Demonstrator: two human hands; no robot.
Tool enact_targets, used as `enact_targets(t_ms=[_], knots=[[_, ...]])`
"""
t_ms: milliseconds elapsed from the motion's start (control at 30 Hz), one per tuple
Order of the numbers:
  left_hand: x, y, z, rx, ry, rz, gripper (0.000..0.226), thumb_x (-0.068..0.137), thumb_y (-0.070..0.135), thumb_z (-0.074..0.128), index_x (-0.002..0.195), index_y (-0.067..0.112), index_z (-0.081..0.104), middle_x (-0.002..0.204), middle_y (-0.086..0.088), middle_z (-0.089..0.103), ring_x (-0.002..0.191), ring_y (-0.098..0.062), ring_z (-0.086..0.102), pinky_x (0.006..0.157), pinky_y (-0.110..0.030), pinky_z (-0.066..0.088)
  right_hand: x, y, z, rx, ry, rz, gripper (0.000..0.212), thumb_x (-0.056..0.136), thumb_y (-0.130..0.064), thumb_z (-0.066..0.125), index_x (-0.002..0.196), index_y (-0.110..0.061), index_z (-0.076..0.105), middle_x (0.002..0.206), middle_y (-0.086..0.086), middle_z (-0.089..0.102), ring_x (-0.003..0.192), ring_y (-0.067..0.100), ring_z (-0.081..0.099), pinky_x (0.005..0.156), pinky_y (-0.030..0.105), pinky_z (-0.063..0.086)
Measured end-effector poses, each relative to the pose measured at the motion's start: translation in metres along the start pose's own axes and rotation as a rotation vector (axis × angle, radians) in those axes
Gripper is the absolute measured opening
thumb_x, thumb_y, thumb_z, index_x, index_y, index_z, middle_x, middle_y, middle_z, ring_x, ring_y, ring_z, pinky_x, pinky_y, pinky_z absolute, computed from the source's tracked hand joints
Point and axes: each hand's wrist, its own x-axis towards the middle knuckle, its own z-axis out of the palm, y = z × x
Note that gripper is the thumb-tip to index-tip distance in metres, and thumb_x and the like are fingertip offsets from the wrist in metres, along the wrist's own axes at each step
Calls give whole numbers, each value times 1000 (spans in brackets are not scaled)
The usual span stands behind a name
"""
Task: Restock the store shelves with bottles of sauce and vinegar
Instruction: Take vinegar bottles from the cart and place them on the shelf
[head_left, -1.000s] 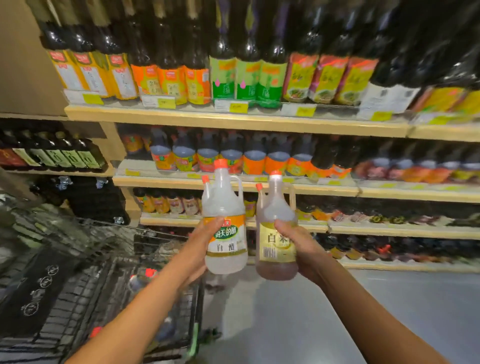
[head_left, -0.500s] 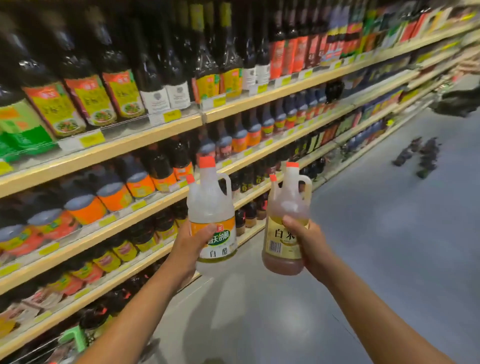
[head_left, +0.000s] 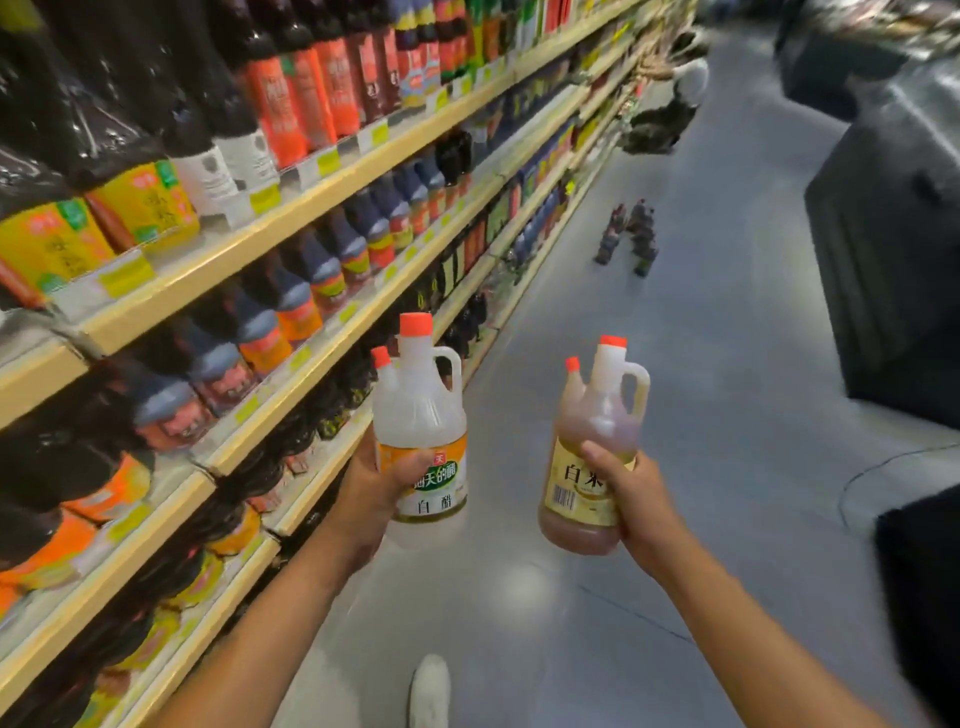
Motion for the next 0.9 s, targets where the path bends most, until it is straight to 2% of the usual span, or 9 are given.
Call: enact_targets(t_ms=[67, 133, 333, 533, 600, 733, 833, 900], knots=[[38, 4, 0, 1, -38, -13, 67, 65, 44, 89, 128, 39, 67, 122, -9, 74, 111, -30, 73, 81, -39, 63, 24, -6, 1, 18, 59, -22, 55, 75, -29, 82, 123, -8, 64, 106, 16, 77, 93, 29, 76, 69, 34, 61], [73, 7, 3, -9, -83, -38, 61, 65, 37, 85, 124, 35, 70, 118, -10, 76, 108, -31, 74, 79, -36, 62, 46, -12, 1, 33, 120, -36, 57, 73, -32, 77, 123, -8, 64, 108, 16, 76, 95, 30, 76, 71, 35, 61], [170, 14, 34, -25, -197, -100, 84, 61, 35, 84, 139, 15, 57, 117, -15, 75, 108, -36, 73, 84, -43, 62, 108, -29, -16, 48, 263, -60, 63, 64, -40, 84, 118, -11, 67, 102, 11, 78, 92, 27, 76, 69, 34, 61], [266, 12, 78, 23, -299, -118, 85, 64, 39, 84, 142, 20, 54, 124, -17, 71, 114, -37, 71, 95, -54, 58, 183, -46, -54, 63, 355, -52, 55, 67, -38, 83, 113, -12, 69, 102, 12, 79, 92, 28, 77, 72, 36, 62], [302, 10, 95, 40, -308, -114, 81, 66, 40, 86, 139, 23, 57, 124, -16, 72, 114, -37, 70, 97, -56, 57, 213, -56, -69, 59, 368, -57, 60, 59, -45, 86, 108, -15, 71, 100, 11, 79, 91, 27, 77, 73, 38, 61], [375, 9, 131, 54, -343, -142, 80, 61, 54, 94, 132, 32, 63, 125, -17, 71, 116, -39, 69, 96, -58, 57, 278, -81, -103, 54, 374, -62, 60, 50, -50, 86, 101, -21, 72, 95, 7, 80, 85, 24, 78, 65, 30, 61], [426, 10, 155, 44, -322, -148, 90, 59, 56, 95, 136, 28, 60, 125, -19, 70, 117, -40, 68, 95, -57, 57, 329, -103, -125, 47, 351, -62, 62, 51, -49, 87, 104, -20, 71, 95, 6, 80, 85, 23, 78, 65, 30, 61], [458, 10, 169, 36, -309, -145, 95, 60, 55, 95, 141, 24, 56, 126, -20, 70, 117, -41, 68, 95, -57, 57, 364, -119, -136, 39, 340, -64, 56, 58, -44, 87, 105, -19, 71, 96, 7, 80, 85, 23, 78, 66, 31, 61]])
